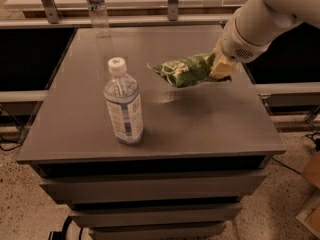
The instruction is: Move green jalapeno chip bag near blue plastic bottle
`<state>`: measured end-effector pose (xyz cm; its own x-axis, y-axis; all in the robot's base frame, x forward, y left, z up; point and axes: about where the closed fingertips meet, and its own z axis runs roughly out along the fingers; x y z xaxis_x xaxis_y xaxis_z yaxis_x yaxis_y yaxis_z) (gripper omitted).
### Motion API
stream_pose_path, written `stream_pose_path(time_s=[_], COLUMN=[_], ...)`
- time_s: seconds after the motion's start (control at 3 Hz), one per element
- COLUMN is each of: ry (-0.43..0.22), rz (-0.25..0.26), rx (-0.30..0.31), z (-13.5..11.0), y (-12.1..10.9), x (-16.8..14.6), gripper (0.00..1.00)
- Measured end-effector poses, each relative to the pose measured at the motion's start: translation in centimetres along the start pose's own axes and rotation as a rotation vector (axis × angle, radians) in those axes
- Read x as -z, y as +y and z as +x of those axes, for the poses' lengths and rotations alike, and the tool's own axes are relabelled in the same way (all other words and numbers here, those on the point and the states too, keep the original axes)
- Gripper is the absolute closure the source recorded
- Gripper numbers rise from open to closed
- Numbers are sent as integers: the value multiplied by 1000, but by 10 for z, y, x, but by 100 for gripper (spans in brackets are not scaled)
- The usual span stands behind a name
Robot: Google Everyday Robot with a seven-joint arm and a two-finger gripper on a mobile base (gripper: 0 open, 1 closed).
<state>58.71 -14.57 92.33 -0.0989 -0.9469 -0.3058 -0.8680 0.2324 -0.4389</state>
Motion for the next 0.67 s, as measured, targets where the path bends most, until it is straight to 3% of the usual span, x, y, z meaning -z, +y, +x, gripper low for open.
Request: stream_pose_path(time_s=[0.67], ry=[-32], rz=[138], rx=[-22], z=[-38], y=[58], x=[-8], gripper=[100])
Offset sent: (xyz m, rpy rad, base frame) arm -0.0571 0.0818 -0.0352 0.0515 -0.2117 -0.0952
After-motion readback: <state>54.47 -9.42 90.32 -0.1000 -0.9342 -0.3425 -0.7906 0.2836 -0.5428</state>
